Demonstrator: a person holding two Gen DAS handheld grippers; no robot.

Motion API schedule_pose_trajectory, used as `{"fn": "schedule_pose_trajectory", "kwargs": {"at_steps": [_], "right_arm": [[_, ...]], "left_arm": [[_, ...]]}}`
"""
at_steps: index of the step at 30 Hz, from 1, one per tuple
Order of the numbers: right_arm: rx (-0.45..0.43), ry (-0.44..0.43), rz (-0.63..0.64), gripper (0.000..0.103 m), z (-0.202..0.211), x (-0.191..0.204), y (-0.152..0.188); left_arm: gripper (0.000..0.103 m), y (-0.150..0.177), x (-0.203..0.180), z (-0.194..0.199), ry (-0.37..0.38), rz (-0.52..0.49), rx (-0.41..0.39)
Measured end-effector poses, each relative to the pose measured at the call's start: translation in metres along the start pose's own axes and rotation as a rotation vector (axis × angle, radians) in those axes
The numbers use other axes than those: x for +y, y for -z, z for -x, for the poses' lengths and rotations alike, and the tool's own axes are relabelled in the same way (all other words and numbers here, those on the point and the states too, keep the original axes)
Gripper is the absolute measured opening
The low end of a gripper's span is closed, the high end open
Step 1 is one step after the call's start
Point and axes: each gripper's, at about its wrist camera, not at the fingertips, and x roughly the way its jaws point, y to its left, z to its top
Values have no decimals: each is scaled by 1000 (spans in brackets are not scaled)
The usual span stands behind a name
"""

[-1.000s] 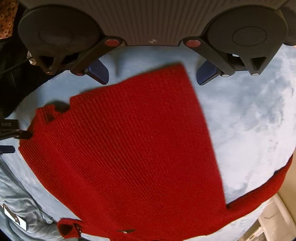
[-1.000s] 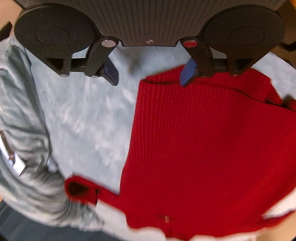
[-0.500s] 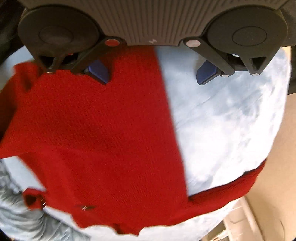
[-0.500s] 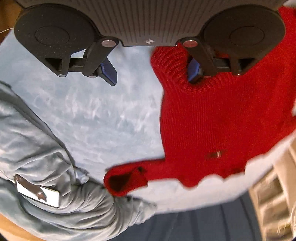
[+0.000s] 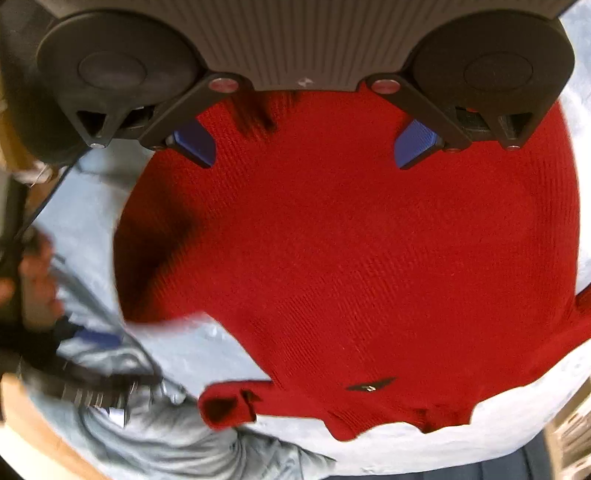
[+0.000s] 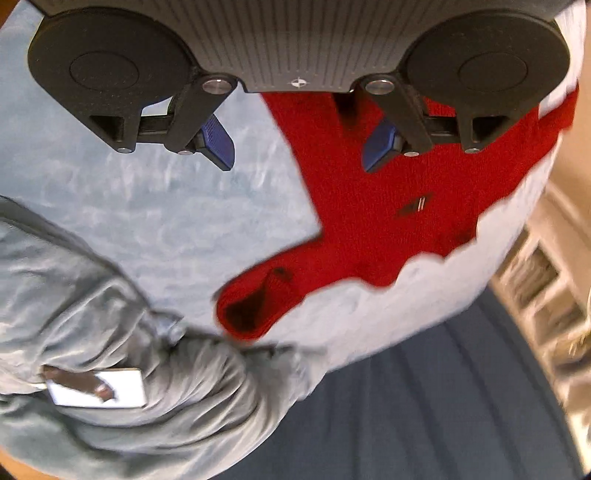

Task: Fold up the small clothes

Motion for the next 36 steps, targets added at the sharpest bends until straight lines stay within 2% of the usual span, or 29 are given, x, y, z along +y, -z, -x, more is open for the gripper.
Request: {"fn": "schedule_pose_trajectory", "kwargs": {"at_steps": [5,11,13,15,17,19,21,24,26,28,35,36], "right_arm": [[76,25,19,77,-2,-8,3],[284,2,214,78,13,-7,50],[385,15,285,79,13,-4,69],[515,91,426,79,5,4,94],[591,121,565,79,-4,10,115],[623,165,585,79,-17,9,122],[594,164,494,77,-28,2,109],[450,146,305,77,-33,-12,72],[375,97,154,77,-33,-24,47],[316,60,57,77,-31,-30,28],[272,6,58,77,-33,-29,12],[267,-5,43,77,-33,-28,10]], "left_arm": [[103,-1,27,-34,-219,24,42],[103,-17,88,-32,-338,153,11],[103,-29,102,-29,-373,185,-8],[103,-41,105,-26,-377,210,-15],[102,-46,106,-20,-336,227,-28],[102,-42,100,-10,-284,214,-41],[102,-38,87,-5,-233,173,-42],[103,-34,50,-11,-175,109,-33],[103,-31,35,-15,-118,72,-24],[103,-24,21,-15,-71,42,-18],[103,-4,-35,-22,63,-86,13],[103,-1,-40,-24,62,-102,14]]}}
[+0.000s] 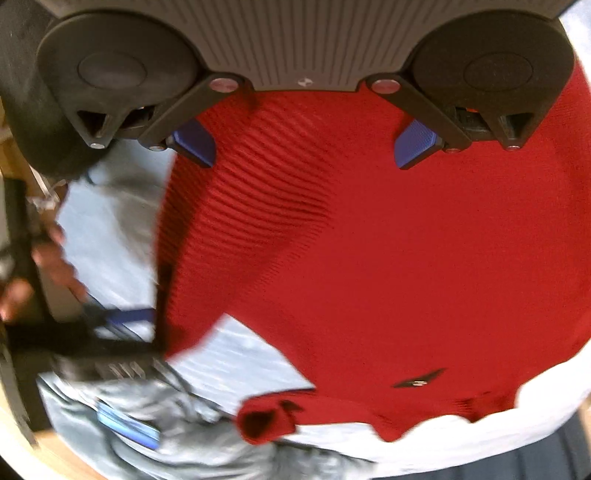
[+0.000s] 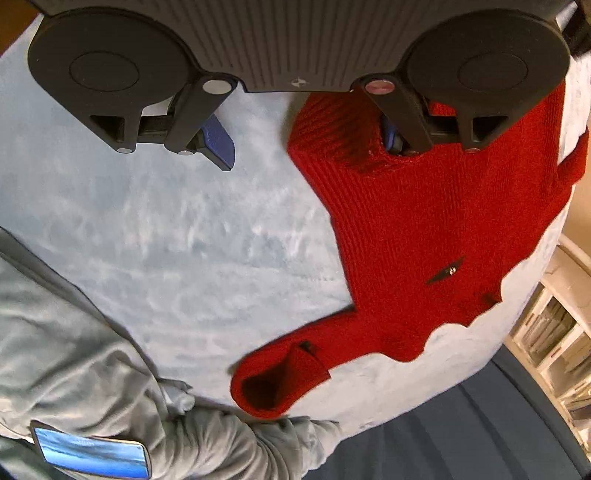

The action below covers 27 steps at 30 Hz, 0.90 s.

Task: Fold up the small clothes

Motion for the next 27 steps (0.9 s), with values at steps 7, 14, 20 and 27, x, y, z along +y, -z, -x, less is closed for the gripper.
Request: {"fn": "schedule_pose_trajectory", "kwargs": {"at_steps": [7,14,20,27], "right_arm": [[45,-2,-33,77,-8,-3,6],[182,102,-5,77,-32,-14,43],[177,97,160,8,-11,2,68],[-151,-8,51,8,83,-9,-3]], "left_arm": [[103,-9,46,-23,-337,101,15],[103,-20,86,-16,-336,243,-2],[103,-8,70,-15,-419,166,-14],[103,22,79,19,-521,113,-55]]}}
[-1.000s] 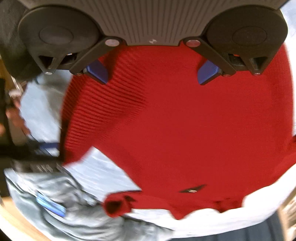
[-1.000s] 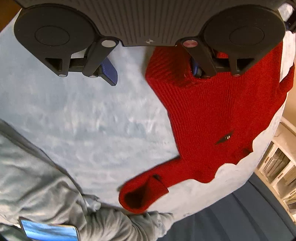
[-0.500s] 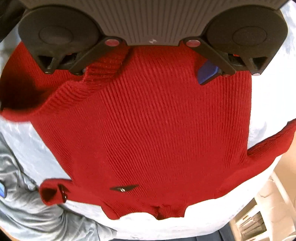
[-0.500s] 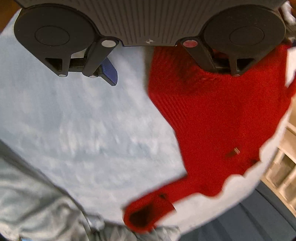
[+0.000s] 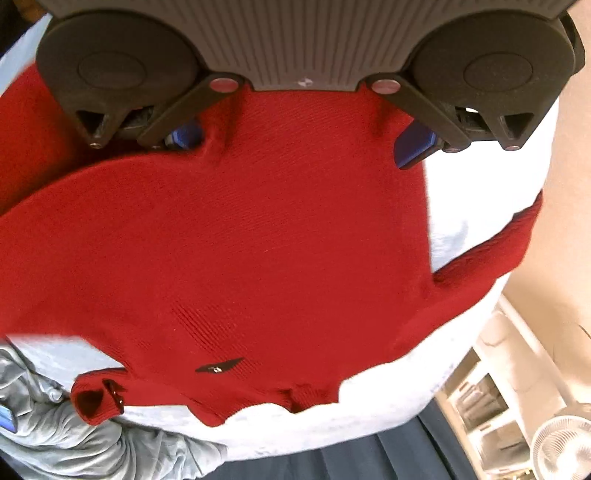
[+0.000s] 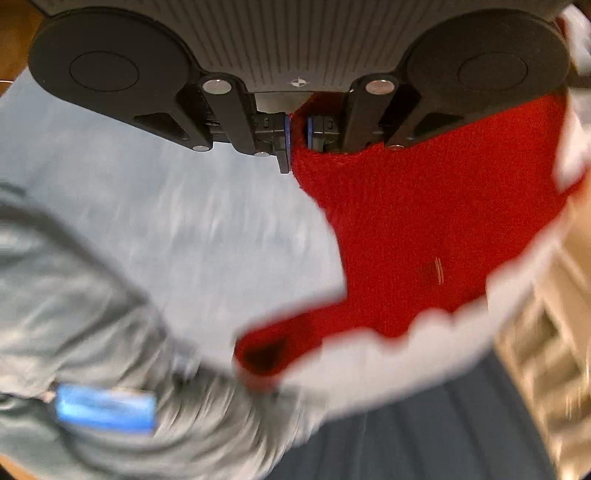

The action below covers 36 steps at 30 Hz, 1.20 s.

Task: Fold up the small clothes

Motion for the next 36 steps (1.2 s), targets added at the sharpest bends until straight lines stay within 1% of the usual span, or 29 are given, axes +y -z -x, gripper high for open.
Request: {"fn": "schedule_pose_trajectory", "kwargs": {"at_steps": [2,3,5,7,9,12,17,19,21,23,25,26,27,28,30,32,34,36], "right_arm": [[-72,-6,-24,8,17,-5,-24],[-86,-16,-42,8,21,-8,-33],[-95,-23,-82,8,21,-14,-46],[-93,-7,-93,8,15,-16,-50],[-73,14,-99,8,5,-18,-48],[-22,35,-149,8,-9,-29,-36],[47,76,-230,8,-23,-50,-14],[54,74,-250,8,-24,-55,-10],[38,72,-245,8,-19,-53,-11],[13,65,-234,8,-13,-49,-16],[-3,55,-221,8,-10,-45,-21],[-9,58,-213,8,-9,-44,-23],[-12,63,-211,8,-10,-41,-24],[-13,70,-219,8,-11,-41,-25],[-6,85,-254,8,-16,-44,-25],[5,91,-287,8,-18,-50,-26],[15,89,-314,8,-20,-56,-27],[24,83,-332,8,-22,-60,-28]], "left_arm": [[103,8,7,8,-68,-13,11],[103,13,12,11,-91,-8,12],[103,24,24,9,-95,12,35],[103,33,34,1,-119,30,81],[103,45,42,-4,-118,43,98],[103,59,46,-4,-115,42,113],[103,86,53,9,-64,55,149],[103,90,56,15,-71,51,132],[103,87,63,24,-101,62,106],[103,81,78,40,-174,83,40],[103,78,94,54,-217,128,-32],[103,76,98,53,-234,141,-40],[103,79,100,49,-231,143,-14],[103,84,102,40,-212,153,42],[103,98,105,20,-163,221,158],[103,109,109,12,-115,283,216],[103,113,114,13,-118,285,212],[103,109,117,16,-185,259,182]]}}
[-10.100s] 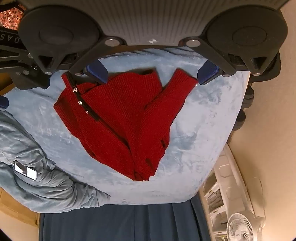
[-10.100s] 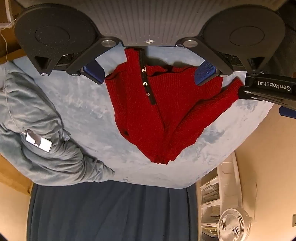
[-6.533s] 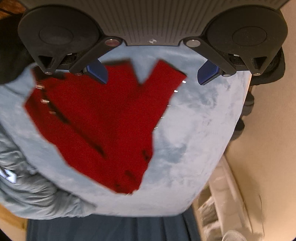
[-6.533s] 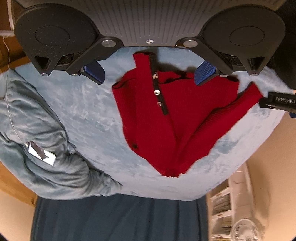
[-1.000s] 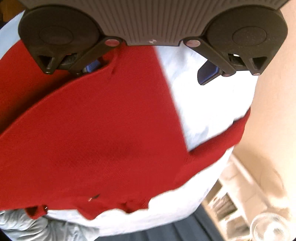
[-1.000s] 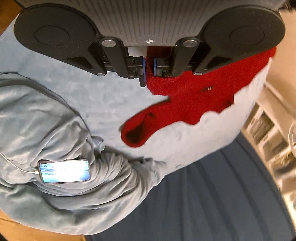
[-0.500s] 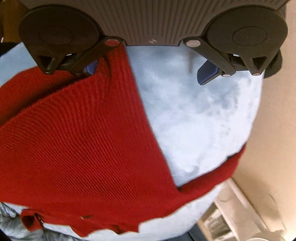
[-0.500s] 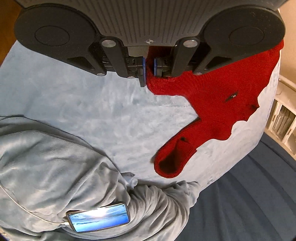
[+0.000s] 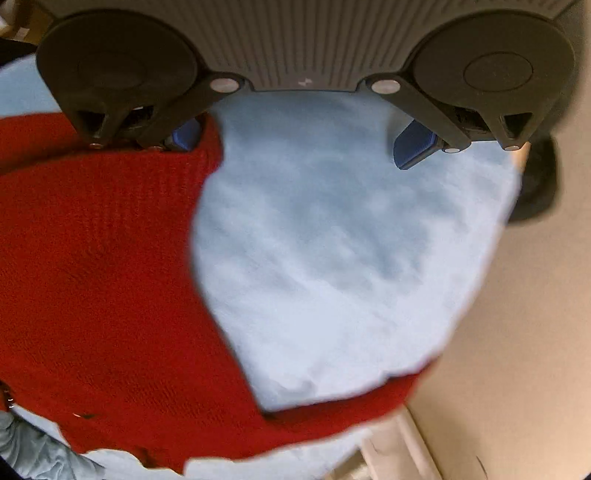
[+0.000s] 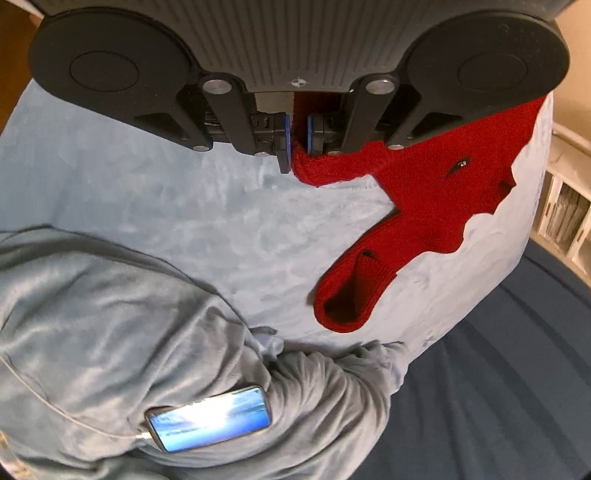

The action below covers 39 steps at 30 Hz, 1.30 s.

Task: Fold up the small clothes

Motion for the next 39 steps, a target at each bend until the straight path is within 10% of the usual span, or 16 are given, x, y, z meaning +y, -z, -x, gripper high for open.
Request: {"fn": "schedule_pose_trajectory", "kwargs": {"at_steps": [7,12,15,17,29,39], "right_arm": [[21,-6,3,8,-4,-1,8],[60,42,-11,8,-13,-16,23],[102,71,30,8,-18,-18,39],[110,84,88,8,-15,-14,50],[57,36,452,7,81,37,85],[189,162,347,7,19,3,107]], "left_arm": [[103,-38,35,55,-137,146,-251],[101,-14,21,1,49,219,49],[67,-7,27,2,188,278,64],[4,-16,25,13,320,208,54],[3,-24,91,140,221,-58,-332],[21,18,57,45,382,38,-100]]}}
